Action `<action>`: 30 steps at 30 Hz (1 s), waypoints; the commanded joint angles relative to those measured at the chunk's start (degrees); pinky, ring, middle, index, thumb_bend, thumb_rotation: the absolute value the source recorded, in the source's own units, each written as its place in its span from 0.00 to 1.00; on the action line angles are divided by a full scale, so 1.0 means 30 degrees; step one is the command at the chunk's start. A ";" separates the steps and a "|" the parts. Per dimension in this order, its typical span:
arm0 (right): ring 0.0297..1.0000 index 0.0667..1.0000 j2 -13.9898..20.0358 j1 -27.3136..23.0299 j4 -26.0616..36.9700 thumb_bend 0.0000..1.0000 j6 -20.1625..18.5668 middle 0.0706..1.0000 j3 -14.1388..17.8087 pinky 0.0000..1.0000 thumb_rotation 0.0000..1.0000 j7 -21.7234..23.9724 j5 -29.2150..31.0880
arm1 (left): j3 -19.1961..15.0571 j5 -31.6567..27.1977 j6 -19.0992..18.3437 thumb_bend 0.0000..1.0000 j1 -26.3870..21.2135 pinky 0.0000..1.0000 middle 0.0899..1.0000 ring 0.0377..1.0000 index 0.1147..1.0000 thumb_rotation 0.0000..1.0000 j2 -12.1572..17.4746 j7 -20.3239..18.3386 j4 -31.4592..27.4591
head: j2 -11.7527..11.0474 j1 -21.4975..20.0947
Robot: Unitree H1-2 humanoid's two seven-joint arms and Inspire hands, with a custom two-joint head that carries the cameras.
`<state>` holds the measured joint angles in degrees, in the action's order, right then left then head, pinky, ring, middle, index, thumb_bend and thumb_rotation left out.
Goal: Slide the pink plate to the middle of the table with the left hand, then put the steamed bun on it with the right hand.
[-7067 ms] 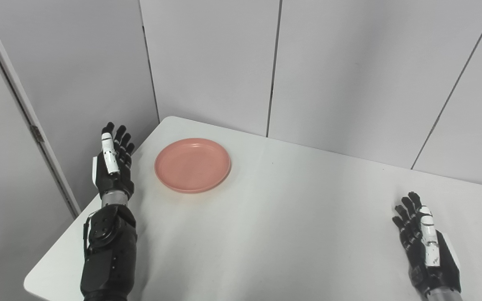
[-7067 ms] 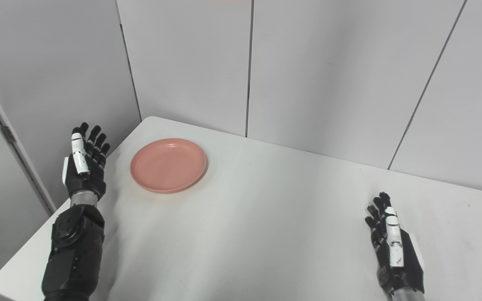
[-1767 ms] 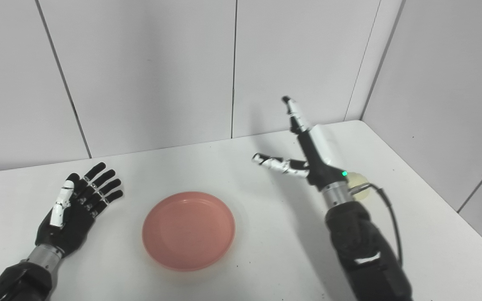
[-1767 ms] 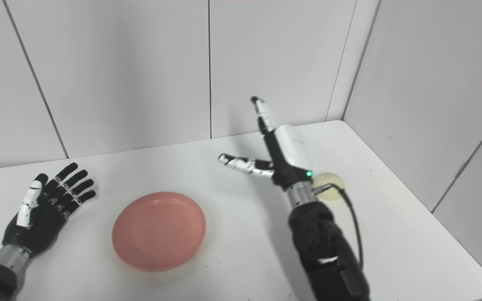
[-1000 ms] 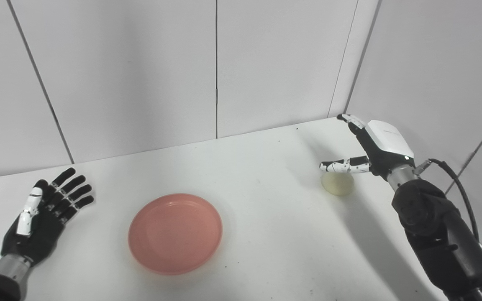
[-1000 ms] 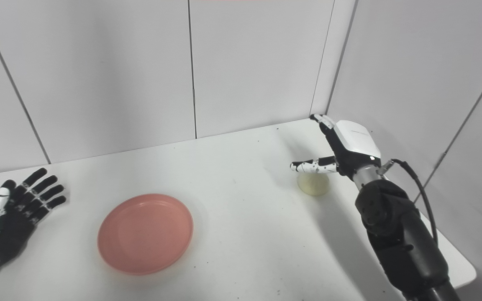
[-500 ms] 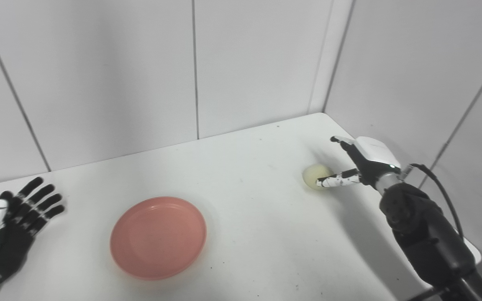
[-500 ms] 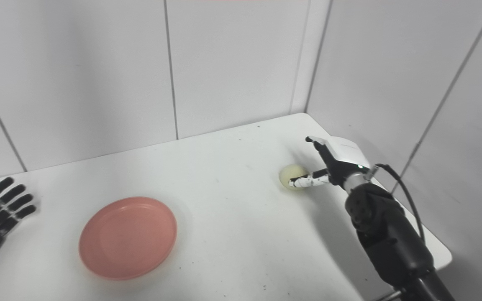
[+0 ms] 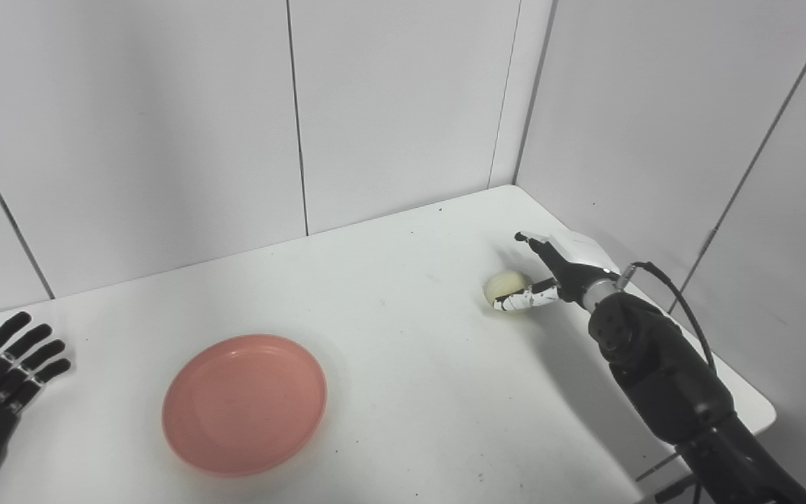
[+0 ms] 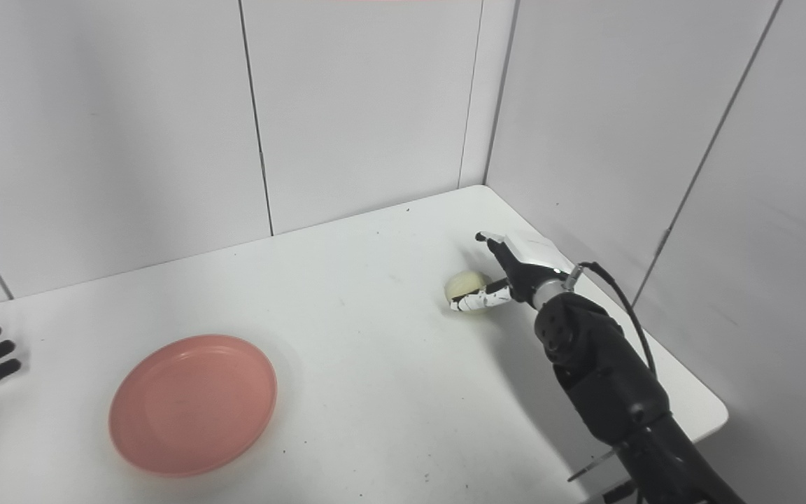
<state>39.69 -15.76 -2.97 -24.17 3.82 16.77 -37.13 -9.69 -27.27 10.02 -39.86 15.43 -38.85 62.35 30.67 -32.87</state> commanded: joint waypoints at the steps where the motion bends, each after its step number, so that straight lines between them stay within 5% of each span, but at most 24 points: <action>1: 0.87 0.89 0.0586 -0.1191 0.0261 0.93 0.0277 0.92 0.0130 0.72 0.46 -0.0949 -0.0020 | 0.0447 0.1126 -0.1758 0.54 0.3356 0.70 0.76 0.73 0.76 0.76 -0.0086 0.0570 0.1573 | 0.0051 0.0042; 17: 0.87 0.88 0.0323 -0.1812 -0.0653 0.96 -0.0152 0.91 -0.0718 0.74 0.45 -0.0636 0.0019 | 0.0685 0.1075 -0.2277 0.54 0.3900 0.71 0.76 0.74 0.76 0.75 -0.0225 0.0914 0.0137 | 0.0212 0.0258; 30: 0.78 0.83 0.0571 -0.2058 -0.1334 0.89 -0.0429 0.83 -0.1347 0.67 0.28 -0.0223 -0.0185 | 0.0730 0.1024 -0.2820 0.54 0.4282 0.71 0.77 0.75 0.77 0.76 -0.0332 0.1111 -0.0927 | 0.0323 0.0390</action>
<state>38.78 -19.28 -7.51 -24.25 -0.51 16.70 -37.42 -8.44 -26.76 7.68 -36.11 15.57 -37.62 54.79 31.64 -31.73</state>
